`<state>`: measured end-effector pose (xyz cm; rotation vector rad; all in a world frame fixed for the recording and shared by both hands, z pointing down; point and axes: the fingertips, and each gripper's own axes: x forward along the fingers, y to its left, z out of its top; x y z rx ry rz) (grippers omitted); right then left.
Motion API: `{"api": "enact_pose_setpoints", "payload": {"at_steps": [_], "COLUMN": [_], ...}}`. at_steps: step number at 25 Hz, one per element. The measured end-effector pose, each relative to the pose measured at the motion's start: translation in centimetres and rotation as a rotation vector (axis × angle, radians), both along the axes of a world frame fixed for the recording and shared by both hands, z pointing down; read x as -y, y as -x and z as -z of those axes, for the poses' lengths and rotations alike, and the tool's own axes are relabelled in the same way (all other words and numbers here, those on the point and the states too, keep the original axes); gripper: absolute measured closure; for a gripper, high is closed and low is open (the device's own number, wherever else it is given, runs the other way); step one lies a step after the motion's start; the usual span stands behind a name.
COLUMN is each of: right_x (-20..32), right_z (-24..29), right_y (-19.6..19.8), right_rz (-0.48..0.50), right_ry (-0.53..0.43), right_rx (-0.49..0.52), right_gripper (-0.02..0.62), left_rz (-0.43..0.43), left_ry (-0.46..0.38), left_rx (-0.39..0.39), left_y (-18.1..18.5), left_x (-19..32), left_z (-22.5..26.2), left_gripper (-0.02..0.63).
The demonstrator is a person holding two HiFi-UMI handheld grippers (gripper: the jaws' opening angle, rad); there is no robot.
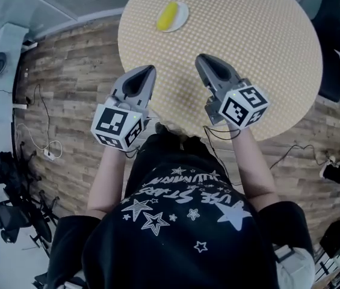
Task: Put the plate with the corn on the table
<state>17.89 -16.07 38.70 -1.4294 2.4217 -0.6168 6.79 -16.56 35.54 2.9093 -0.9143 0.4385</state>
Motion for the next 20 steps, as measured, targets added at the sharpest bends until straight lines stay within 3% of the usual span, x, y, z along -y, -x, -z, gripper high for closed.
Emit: {"api": "enact_pose_setpoints", "payload": {"at_steps": [4,11,15,20], "right_x": [-1.5,-5.0,-7.8,-11.7], "right_z": [-1.2,-1.0,-0.1,1.2], "right_y": [1.9,2.2,3.4,7.9], "right_rz": [-0.011,-0.075,-0.112,-0.116], "right_ry": [0.003,-0.006,-0.021,-0.045], "right_rx": [-0.092,-0.087,-0.110,-0.159], "right_gripper": [0.552,0.552,0.552,0.552], "left_rz": [-0.030,-0.066,-0.051,-0.037], "left_ry": [0.015,-0.023,-0.023,-0.031], "left_rx": [0.017,0.003,-0.023,-0.045], "left_y": [0.2,1.3,4.1,8.9], "left_x": [-1.8,-5.1,-7.7,-11.2], "left_z": [-1.3,-1.0,-0.7,-0.1], "left_gripper": [0.598,0.598,0.598,0.598]}}
